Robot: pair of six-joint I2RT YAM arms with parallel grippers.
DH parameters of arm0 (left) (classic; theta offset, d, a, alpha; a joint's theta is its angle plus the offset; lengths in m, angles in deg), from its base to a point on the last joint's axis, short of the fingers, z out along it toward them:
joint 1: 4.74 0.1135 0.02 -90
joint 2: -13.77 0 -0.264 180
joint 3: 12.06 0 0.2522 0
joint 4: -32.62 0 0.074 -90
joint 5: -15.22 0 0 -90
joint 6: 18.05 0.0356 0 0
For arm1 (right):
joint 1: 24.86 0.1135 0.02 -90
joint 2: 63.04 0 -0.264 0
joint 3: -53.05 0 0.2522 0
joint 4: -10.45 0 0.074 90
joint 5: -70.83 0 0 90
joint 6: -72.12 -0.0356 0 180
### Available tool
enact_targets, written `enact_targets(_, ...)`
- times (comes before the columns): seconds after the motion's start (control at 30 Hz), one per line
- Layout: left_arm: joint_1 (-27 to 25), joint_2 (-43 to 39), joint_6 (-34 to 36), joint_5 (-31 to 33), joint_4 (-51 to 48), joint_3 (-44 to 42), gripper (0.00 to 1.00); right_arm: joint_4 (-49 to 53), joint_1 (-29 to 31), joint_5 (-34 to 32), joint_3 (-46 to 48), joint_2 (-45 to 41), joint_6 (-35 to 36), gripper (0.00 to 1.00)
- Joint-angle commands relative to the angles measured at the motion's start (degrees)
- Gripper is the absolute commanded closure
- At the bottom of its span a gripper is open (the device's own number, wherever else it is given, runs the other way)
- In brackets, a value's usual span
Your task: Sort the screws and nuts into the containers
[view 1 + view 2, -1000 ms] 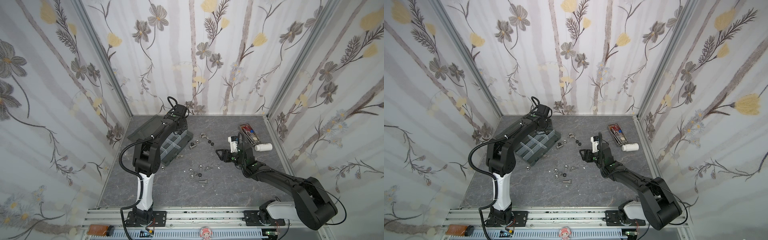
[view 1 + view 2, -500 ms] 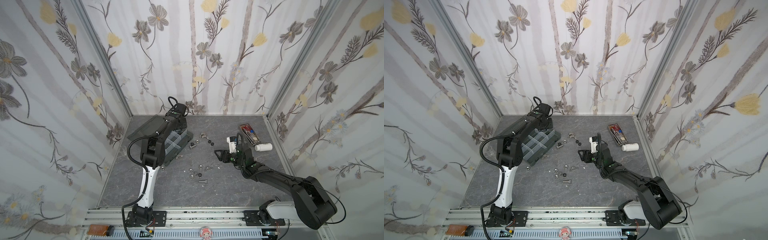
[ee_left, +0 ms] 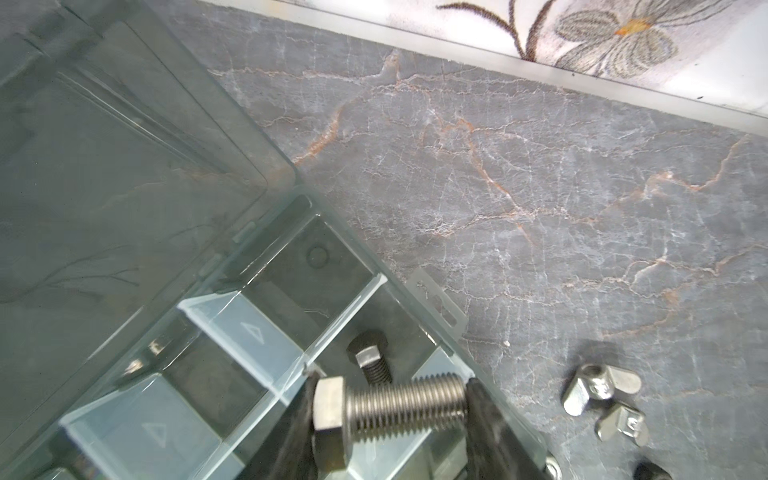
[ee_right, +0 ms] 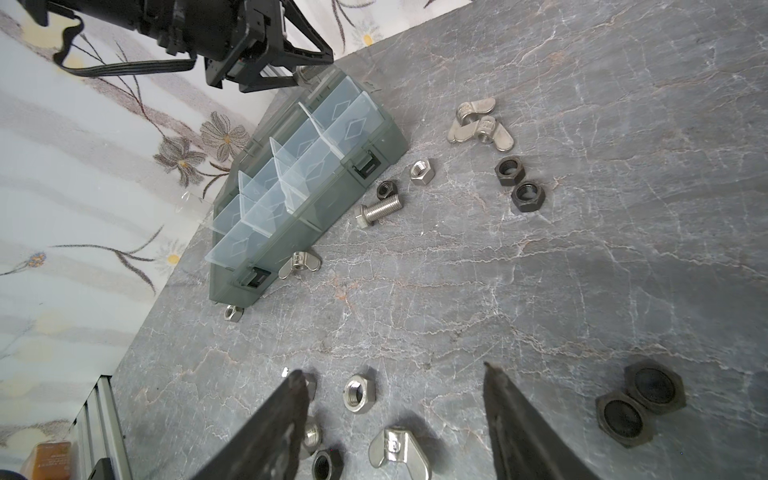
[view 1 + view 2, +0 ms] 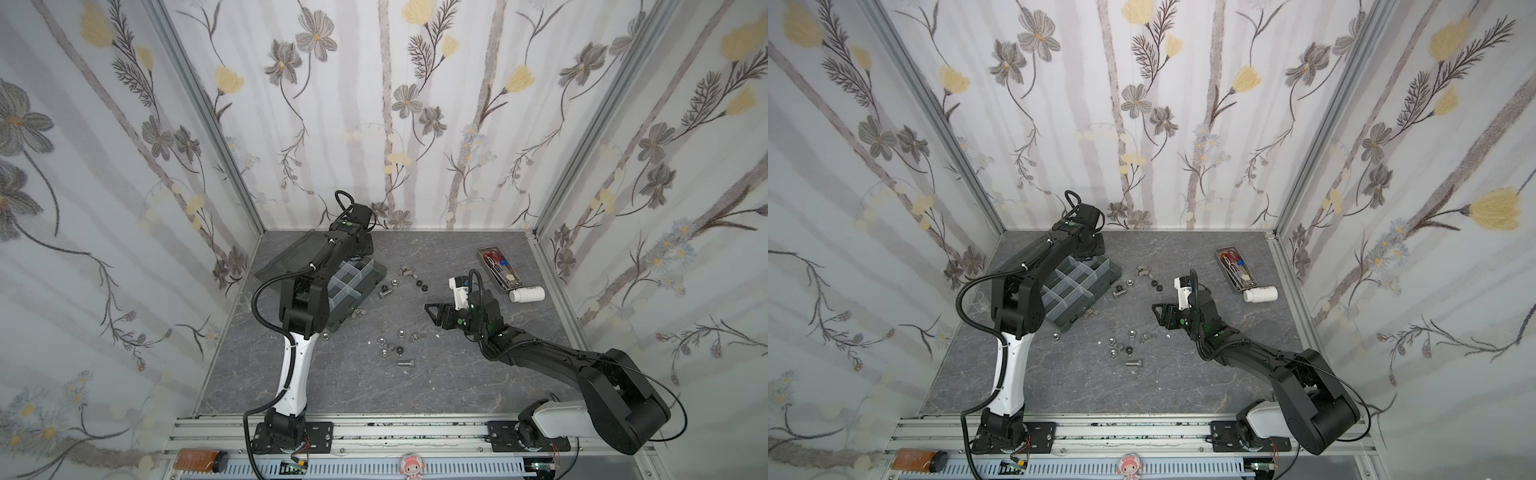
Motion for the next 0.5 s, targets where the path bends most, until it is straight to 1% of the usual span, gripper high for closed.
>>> enact_targets(0.0, -0.83, -6.49, 0.90, 0.93, 0.10, -3.64, 0.57, -0.70, -0.31, -1.69, 0.18, -1.53, -0.10, 0.32)
enact_targets(0.1, -1.17, -10.59, 0.69, 1.17, 0.46, -8.41, 0.57, -0.40, -0.65, -2.18, 0.64, -2.11, -0.44, 0.32)
enact_targets(0.23, -1.19, -13.48, 0.08, 2.66, 0.10, -10.87, 0.57, 1.34, -2.36, -0.79, -0.06, -1.15, -1.27, 0.32)
enact_targets(0.33, -1.18, -12.43, -0.57, 2.02, -1.39, -8.49, 0.57, 3.84, -4.09, 1.20, -1.29, -0.12, -2.23, 0.32)
enact_targets(0.47, -1.19, -9.20, -1.28, 1.86, -5.03, -1.90, 0.57, 9.87, -5.12, 2.13, -3.77, 0.37, -3.14, 0.32)
